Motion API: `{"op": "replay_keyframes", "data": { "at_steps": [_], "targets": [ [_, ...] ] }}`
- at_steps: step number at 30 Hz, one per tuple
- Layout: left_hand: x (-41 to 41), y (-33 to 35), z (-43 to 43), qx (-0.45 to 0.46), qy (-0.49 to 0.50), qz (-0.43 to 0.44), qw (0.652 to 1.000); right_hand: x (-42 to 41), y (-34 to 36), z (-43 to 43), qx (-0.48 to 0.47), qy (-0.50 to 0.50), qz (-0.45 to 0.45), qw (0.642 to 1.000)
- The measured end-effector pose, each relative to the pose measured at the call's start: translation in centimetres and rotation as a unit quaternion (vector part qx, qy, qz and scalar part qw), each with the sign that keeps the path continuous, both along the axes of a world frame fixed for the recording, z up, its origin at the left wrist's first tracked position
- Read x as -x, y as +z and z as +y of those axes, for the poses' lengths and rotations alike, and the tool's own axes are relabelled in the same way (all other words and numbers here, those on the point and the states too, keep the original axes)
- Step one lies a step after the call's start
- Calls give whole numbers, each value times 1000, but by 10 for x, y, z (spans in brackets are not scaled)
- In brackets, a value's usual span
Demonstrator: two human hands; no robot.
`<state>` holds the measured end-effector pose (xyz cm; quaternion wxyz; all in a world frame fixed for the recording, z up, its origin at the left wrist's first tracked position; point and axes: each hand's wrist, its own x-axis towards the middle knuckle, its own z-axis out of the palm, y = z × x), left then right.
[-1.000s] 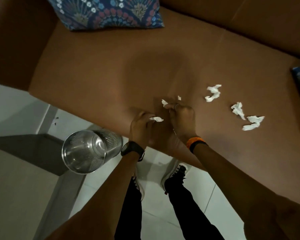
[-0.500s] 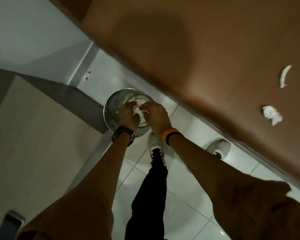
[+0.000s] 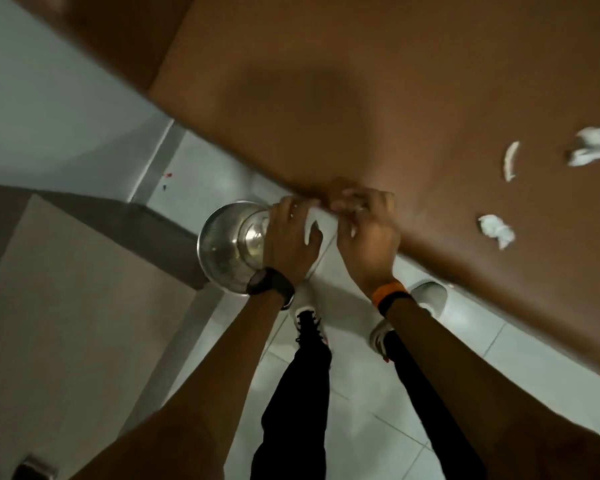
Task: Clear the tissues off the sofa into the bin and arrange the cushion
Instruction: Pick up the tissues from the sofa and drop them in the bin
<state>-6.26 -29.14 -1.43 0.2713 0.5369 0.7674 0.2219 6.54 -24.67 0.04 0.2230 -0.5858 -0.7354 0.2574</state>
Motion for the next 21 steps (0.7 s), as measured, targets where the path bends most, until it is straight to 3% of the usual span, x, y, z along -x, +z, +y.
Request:
{"op": "replay_keyframes", "data": {
  "at_steps": [8, 13, 16, 21],
  "targets": [
    [-150, 12, 112, -47, -181, -29, 982, -169, 15, 31, 51, -149, -199, 967],
    [-220, 6, 172, -17, -218, -53, 974, -229, 2, 53, 63, -108, -103, 987],
    [-240, 13, 190, 7, -208, -20, 978, -248, 8, 88, 85, -187, -55, 977],
    [-285, 49, 198, -4, -200, -22, 980, -301, 38, 114, 17, -285, -5, 958]
  ]
}}
